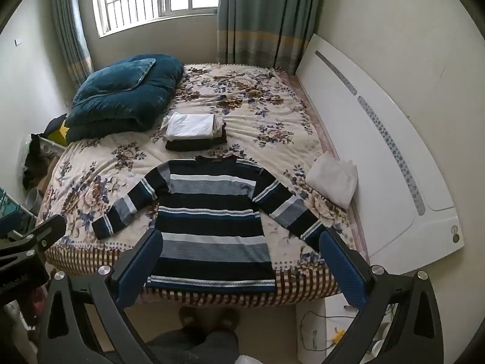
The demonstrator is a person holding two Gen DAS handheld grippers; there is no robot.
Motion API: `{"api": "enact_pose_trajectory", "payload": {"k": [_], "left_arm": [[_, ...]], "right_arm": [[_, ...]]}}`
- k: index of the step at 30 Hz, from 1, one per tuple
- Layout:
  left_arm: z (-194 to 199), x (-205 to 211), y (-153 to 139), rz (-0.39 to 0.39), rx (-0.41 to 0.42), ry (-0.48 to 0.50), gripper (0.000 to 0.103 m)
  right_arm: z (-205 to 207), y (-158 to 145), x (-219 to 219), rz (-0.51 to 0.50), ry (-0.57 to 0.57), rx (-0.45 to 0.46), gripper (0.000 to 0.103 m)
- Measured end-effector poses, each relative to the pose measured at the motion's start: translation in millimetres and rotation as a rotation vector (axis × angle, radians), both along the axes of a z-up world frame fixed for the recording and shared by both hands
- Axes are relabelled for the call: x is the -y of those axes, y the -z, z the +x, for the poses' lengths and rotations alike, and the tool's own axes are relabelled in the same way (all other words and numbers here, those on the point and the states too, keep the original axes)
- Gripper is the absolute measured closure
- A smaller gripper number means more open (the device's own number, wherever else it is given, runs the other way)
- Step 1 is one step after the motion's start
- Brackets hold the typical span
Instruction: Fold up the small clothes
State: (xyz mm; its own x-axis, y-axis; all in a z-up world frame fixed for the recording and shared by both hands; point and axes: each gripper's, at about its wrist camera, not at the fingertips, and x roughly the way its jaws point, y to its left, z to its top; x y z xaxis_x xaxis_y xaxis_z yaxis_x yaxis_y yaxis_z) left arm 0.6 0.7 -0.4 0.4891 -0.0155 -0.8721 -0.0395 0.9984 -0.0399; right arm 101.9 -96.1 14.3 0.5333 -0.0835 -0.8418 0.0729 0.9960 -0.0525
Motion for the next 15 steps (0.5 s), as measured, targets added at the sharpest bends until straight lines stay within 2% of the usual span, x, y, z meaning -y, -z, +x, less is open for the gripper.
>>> {"api": "enact_pose_trajectory", "payload": {"k": [15], "left_arm": [[0.4, 0.2, 0.7, 0.018, 0.025, -0.01, 0.0]], "right_arm": [[1.3, -8.0, -0.8, 0.0, -0.003, 0.013, 0.0]]}}
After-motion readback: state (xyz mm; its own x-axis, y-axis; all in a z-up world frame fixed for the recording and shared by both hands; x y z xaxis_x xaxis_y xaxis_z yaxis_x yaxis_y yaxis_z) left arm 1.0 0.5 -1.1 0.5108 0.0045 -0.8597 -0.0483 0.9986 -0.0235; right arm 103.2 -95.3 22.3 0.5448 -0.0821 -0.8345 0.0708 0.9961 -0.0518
